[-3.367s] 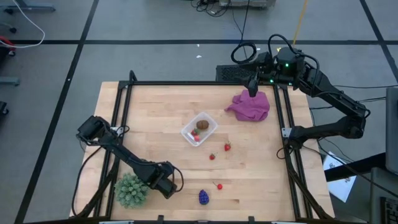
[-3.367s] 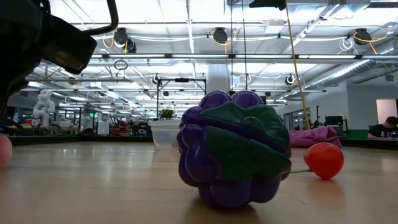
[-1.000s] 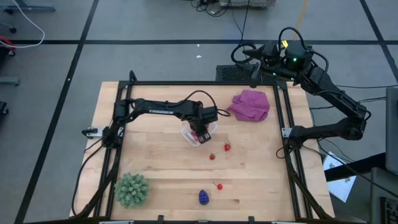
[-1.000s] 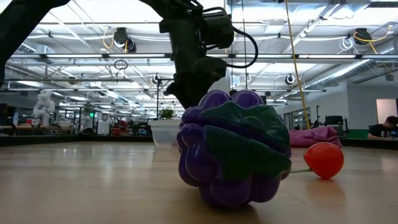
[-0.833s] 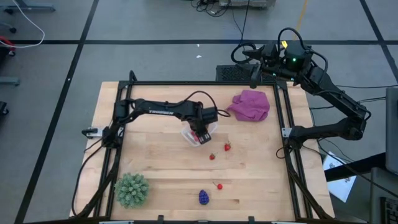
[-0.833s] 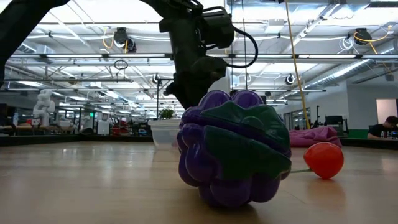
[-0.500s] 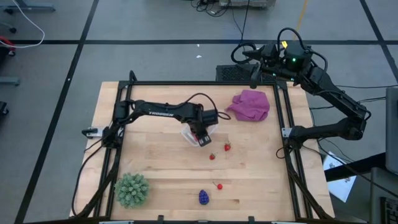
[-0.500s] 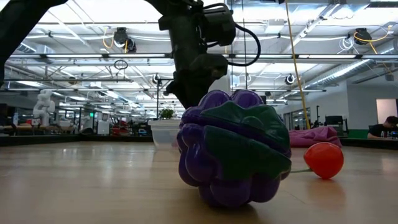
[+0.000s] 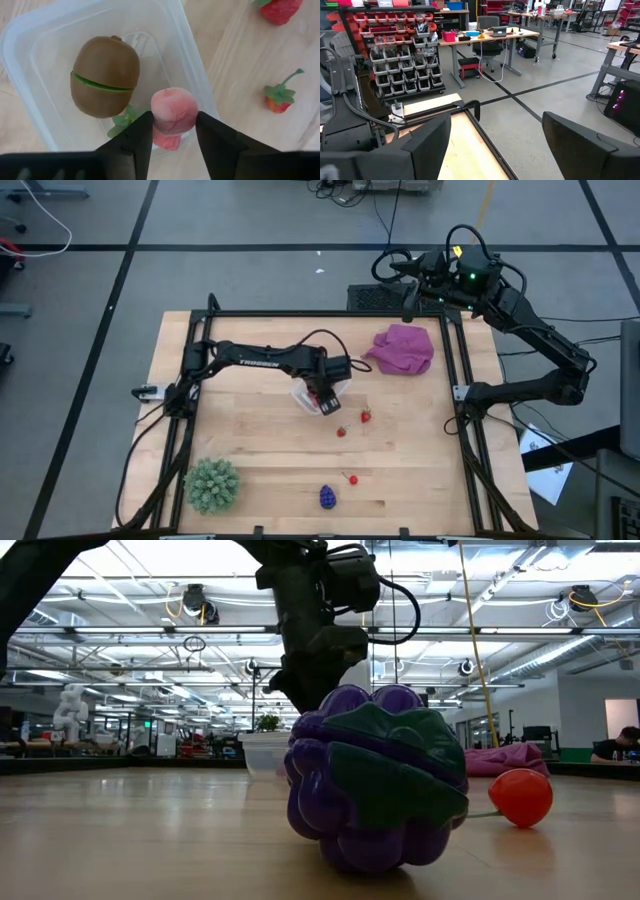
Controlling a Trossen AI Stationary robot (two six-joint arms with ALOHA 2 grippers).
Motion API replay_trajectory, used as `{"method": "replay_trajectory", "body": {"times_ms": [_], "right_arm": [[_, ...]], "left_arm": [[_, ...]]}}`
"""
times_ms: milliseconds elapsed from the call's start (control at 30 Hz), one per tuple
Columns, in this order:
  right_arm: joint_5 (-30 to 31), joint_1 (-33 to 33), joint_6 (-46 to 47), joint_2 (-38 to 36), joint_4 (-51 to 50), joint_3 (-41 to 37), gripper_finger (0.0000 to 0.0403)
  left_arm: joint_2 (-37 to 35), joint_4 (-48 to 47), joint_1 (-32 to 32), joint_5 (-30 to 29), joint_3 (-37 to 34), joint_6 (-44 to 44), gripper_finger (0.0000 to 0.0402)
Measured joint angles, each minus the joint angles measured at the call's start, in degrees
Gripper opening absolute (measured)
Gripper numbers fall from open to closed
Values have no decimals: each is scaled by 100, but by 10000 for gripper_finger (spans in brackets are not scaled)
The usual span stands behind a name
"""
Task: Pick and placing Produce into tupperware
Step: Put the peach into the transparent bin, then put the right strawberry into the transparent bin
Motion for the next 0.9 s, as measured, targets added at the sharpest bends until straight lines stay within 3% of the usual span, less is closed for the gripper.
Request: {"method": "replay_trajectory", "body": {"times_ms": [333,600,700,900], "right_arm": [[0,2,2,0,-2,0,304],[0,3,2,0,-217,1,304],[-2,17,2,0,-467,0,304],[-2,22,25,0,-715,1,304]], "left_arm": [[0,-2,61,-48,0,15,201],[-404,-610,158,-486,-2,238,198],[-769,-1069,160,-585,-3,-84,193],[-1093,-899,-766,-595,0,-807,195]]}}
